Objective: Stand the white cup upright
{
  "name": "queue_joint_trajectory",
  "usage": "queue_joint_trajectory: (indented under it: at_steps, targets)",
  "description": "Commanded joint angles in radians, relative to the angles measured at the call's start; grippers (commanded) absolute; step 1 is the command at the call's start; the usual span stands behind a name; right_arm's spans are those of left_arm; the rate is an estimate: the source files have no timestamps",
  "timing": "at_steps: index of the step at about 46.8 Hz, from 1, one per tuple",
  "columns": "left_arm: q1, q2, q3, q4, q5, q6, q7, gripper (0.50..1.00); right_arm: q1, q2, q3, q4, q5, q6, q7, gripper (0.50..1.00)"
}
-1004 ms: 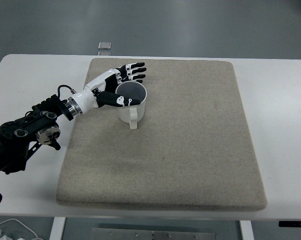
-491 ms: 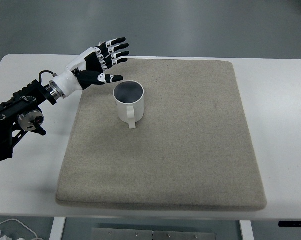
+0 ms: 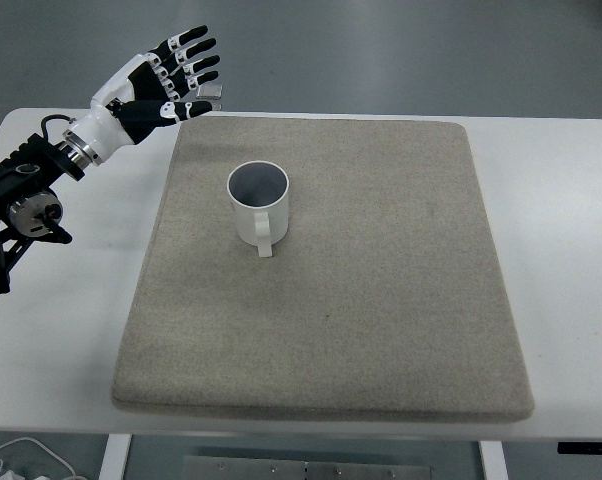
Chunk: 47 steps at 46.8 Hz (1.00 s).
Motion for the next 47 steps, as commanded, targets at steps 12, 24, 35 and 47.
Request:
queue_joint_trajectory:
  at_steps: [12,24,35,47]
  targets:
    - [-0.014,-0.011,-0.002,0.064,-0.172,0.0,0.195,0.996,0.0,0.0,0.0,0.0,0.0,0.0,0.0,0.93]
    - [-0.032,-0.032,-0.008,0.085,-0.352,0.012,0.401,0.996,0.0,0.0,0.0,0.001,0.0,0.0,0.0,0.93]
    - [-0.043,-0.047,-0.013,0.128,-0.55,0.019,0.551,0.996,0.0,0.0,0.0,0.001,0.0,0.0,0.0,0.93]
    - [-0.055,-0.055,-0.016,0.142,-0.633,0.045,0.635,0.996,0.0,0.0,0.007,0.001,0.006,0.001,0.0,0.93]
